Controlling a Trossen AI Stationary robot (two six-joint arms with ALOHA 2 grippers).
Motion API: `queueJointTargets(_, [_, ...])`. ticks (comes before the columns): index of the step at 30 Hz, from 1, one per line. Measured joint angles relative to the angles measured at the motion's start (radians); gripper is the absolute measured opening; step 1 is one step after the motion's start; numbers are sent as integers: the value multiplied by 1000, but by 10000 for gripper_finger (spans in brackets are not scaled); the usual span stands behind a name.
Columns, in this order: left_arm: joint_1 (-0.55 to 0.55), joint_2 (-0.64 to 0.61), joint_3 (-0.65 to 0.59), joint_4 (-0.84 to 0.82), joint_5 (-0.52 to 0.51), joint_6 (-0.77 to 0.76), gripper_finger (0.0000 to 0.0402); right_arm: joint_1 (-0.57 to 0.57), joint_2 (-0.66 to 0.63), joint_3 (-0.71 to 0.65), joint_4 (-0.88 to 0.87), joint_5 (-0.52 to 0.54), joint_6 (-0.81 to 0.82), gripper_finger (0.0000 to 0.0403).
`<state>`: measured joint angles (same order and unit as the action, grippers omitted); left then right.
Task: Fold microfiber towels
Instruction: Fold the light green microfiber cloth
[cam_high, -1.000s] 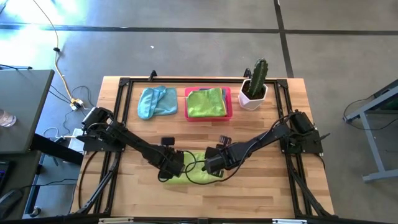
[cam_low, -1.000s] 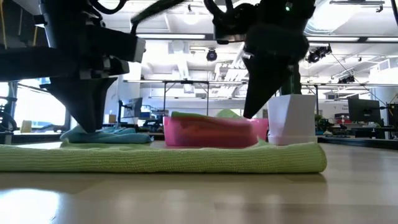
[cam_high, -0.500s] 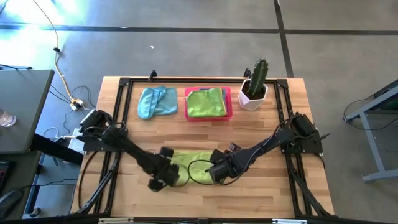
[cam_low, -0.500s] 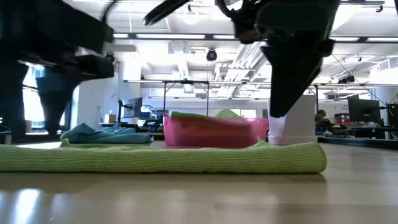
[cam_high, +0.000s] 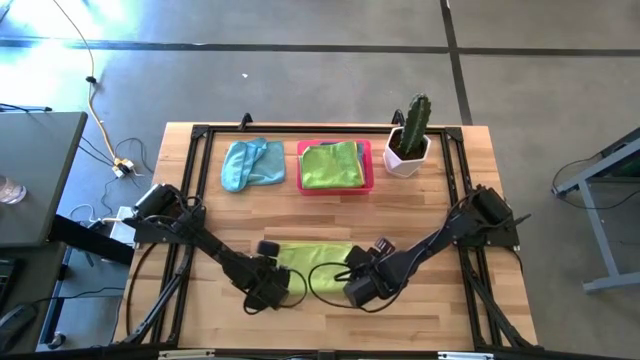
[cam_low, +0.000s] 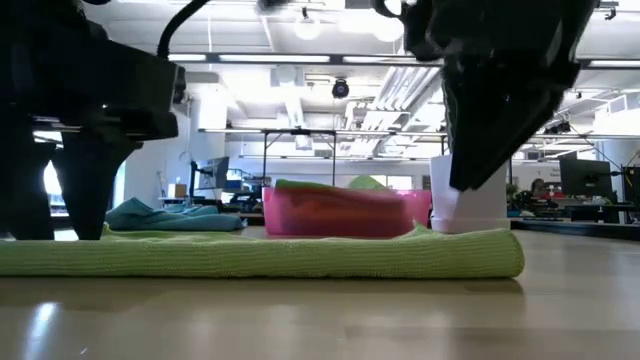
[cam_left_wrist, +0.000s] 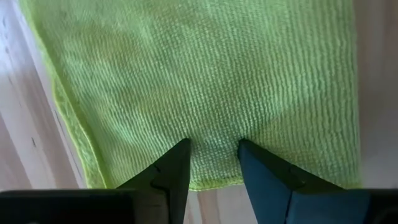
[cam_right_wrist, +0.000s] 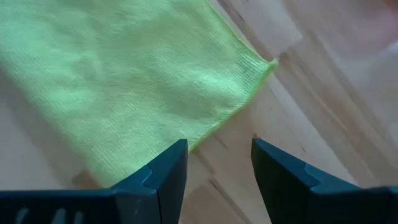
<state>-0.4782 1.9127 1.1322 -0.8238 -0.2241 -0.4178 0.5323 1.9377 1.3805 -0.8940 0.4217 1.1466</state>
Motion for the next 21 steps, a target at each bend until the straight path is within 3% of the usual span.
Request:
queueJointTargets(12, [-8,6,-3,3,9,-149,131,-62,-11,-265,441,-120,32,172])
queueJointTargets(21, [-8,6,-3,5,15,-185,131,-74,-7,-286,526,-126,84,172])
